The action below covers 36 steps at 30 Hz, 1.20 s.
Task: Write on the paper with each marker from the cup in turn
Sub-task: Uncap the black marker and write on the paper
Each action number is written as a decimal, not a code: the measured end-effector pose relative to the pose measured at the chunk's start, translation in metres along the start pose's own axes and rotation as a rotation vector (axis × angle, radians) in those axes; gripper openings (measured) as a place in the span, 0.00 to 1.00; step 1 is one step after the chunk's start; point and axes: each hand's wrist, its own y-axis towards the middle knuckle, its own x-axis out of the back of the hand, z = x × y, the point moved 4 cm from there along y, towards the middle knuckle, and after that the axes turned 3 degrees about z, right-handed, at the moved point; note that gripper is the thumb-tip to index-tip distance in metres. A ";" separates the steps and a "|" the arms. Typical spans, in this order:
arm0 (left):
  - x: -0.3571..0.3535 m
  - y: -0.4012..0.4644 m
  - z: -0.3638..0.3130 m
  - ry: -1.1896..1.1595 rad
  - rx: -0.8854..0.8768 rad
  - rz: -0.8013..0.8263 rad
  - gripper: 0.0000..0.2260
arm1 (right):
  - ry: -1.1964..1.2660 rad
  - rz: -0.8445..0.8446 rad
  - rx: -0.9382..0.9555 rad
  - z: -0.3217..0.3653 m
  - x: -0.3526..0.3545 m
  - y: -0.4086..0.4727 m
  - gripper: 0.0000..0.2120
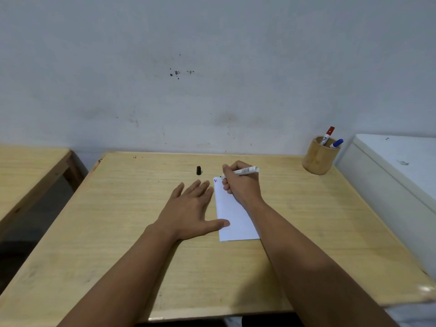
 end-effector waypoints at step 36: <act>0.000 -0.011 0.002 0.004 0.085 0.114 0.64 | -0.158 0.048 0.051 -0.002 -0.007 0.000 0.12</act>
